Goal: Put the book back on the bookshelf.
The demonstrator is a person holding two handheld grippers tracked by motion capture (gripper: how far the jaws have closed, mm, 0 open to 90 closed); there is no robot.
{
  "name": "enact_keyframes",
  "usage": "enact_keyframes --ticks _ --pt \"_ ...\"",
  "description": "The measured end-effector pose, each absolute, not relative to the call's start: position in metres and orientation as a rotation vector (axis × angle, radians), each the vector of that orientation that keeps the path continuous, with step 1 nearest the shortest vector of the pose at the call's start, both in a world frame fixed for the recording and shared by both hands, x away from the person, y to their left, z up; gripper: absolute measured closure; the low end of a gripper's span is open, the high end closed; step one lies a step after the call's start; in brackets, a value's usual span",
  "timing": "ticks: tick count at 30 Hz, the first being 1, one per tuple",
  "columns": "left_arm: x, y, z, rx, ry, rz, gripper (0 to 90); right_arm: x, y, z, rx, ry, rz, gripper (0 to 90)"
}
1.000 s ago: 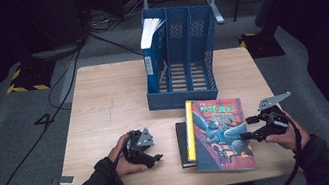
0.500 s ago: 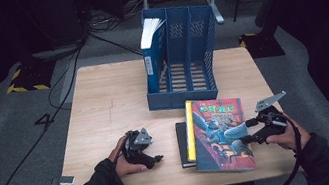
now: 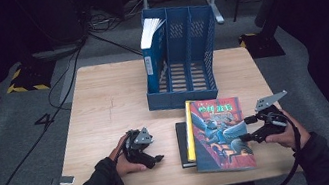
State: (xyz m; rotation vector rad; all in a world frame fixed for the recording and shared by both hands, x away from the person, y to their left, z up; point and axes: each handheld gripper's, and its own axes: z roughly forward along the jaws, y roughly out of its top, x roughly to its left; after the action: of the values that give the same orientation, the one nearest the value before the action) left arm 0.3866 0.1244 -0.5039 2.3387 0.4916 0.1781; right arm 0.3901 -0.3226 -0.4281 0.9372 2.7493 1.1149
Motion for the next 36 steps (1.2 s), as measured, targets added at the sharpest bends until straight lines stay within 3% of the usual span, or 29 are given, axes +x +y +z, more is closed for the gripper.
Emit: enact_keyframes --ticks 11,20,21,27,36 --pt "0.387 0.124 -0.504 2.339 0.492 0.176 14.2 0.397 -0.311 -0.422 0.882 2.748 1.13 27.5" --pt "0.387 0.121 -0.503 2.34 0.523 0.181 14.3 0.414 -0.303 -0.428 0.911 2.754 1.296 50.7" --pt "0.389 0.12 -0.502 2.344 0.528 0.177 14.9 0.419 -0.301 -0.431 0.906 2.767 1.34 58.3" --pt "0.394 0.119 -0.501 2.338 0.562 0.184 18.6 0.424 -0.298 -0.434 0.865 2.773 1.424 69.7" --pt "0.412 0.116 -0.488 2.278 0.597 0.197 24.5 0.427 -0.283 -0.435 0.814 2.749 1.471 76.4"
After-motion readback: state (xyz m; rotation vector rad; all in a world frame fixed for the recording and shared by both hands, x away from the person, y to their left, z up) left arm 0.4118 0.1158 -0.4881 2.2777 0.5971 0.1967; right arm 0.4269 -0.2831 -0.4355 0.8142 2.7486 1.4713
